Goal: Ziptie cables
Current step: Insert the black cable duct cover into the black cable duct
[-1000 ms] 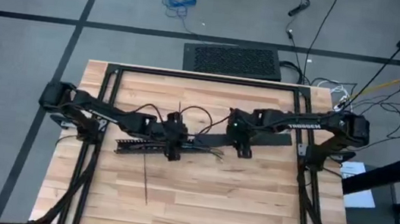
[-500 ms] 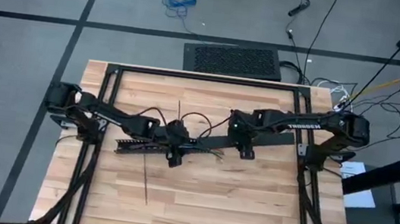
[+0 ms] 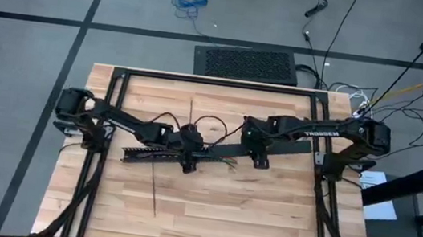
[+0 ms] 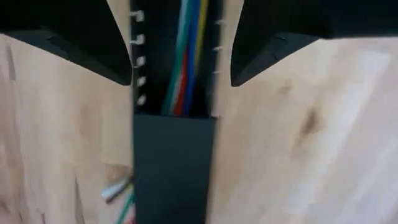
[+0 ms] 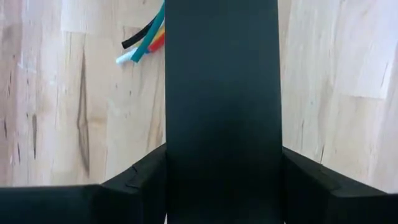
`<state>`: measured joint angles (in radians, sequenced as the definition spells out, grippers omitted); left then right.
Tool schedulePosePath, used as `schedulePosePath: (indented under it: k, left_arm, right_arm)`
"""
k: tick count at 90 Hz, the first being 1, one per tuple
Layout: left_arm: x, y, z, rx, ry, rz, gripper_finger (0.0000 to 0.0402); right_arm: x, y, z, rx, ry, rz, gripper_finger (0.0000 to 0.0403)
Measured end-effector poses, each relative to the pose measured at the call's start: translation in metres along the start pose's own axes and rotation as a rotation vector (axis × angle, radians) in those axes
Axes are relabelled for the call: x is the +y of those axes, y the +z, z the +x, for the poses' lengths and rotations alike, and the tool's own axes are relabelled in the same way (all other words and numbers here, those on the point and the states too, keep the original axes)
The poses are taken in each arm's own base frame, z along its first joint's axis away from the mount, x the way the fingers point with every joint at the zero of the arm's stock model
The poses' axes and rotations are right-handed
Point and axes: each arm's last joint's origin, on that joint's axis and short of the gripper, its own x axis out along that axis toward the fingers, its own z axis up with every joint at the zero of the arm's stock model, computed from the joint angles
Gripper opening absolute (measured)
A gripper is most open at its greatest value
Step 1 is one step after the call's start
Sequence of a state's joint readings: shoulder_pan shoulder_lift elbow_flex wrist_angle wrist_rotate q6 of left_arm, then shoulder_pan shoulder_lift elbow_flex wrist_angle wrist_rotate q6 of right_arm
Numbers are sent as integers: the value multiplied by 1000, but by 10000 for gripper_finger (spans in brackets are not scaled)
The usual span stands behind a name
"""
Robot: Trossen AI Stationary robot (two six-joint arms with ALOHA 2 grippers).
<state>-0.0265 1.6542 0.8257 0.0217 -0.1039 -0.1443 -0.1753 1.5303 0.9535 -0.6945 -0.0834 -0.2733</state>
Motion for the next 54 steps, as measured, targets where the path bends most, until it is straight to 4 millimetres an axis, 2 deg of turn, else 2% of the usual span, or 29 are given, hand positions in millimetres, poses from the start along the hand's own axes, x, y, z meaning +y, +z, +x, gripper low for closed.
schedulePosePath:
  k: [27,43,54]
  left_arm:
    - [0,-3,7,2,27,-27,270]
    - [2,-14,23,55,67,-42,269]
    - [2,-17,29,66,79,-48,254]
  right_arm:
    - [0,0,0,2,1,9,220]
    - [1,2,0,-15,-5,46,220]
    - [5,4,0,-26,-1,48,220]
